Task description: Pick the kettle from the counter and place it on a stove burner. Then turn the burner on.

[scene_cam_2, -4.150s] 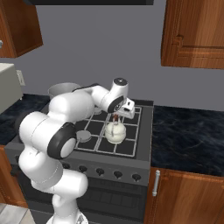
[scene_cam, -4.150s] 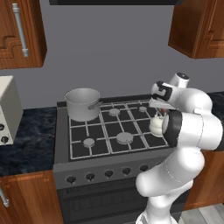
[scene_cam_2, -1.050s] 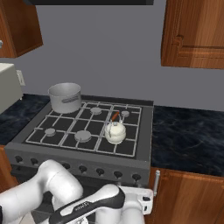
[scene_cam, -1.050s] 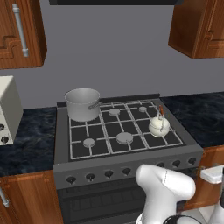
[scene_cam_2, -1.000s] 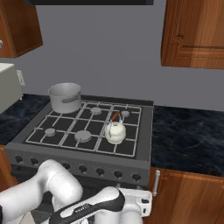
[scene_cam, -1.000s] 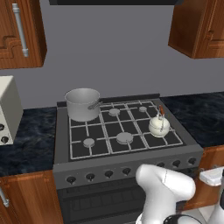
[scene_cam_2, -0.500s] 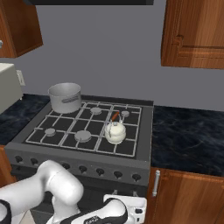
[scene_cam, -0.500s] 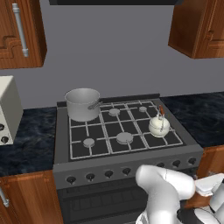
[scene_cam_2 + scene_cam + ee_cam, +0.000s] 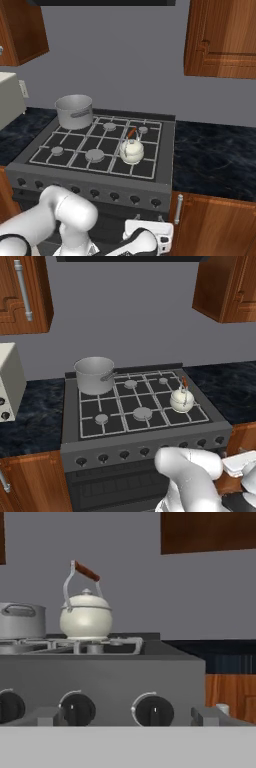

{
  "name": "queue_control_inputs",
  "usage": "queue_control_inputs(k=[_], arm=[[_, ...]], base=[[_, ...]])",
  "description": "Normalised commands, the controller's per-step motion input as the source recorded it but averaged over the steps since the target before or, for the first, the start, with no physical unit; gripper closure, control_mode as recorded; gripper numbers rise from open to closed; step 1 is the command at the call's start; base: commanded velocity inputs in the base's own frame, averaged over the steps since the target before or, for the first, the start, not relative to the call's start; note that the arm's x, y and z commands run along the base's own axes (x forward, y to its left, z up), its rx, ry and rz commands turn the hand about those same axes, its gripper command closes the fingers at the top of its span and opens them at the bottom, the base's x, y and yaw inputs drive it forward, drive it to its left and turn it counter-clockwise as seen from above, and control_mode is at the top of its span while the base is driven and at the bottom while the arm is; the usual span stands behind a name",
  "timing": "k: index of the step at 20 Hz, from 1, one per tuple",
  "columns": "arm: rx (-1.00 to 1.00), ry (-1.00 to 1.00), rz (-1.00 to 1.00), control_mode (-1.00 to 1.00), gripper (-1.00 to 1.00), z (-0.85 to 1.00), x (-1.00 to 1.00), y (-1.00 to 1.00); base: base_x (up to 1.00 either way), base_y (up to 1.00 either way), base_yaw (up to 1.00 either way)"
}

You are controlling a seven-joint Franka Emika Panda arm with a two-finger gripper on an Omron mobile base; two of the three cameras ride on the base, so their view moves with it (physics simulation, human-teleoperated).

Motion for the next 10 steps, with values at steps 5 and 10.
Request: queue_control_inputs(k=[5, 10], arm=[[0.0, -0.07, 0.01, -1.0, -1.0, -0.17, 0.26, -0.08], [0.0, -0.07, 0.0, -1.0, -1.0, -0.22, 0.29, 0.0]], base=[[0.0, 0.0, 0.0], [0.0, 0.0, 0.0]])
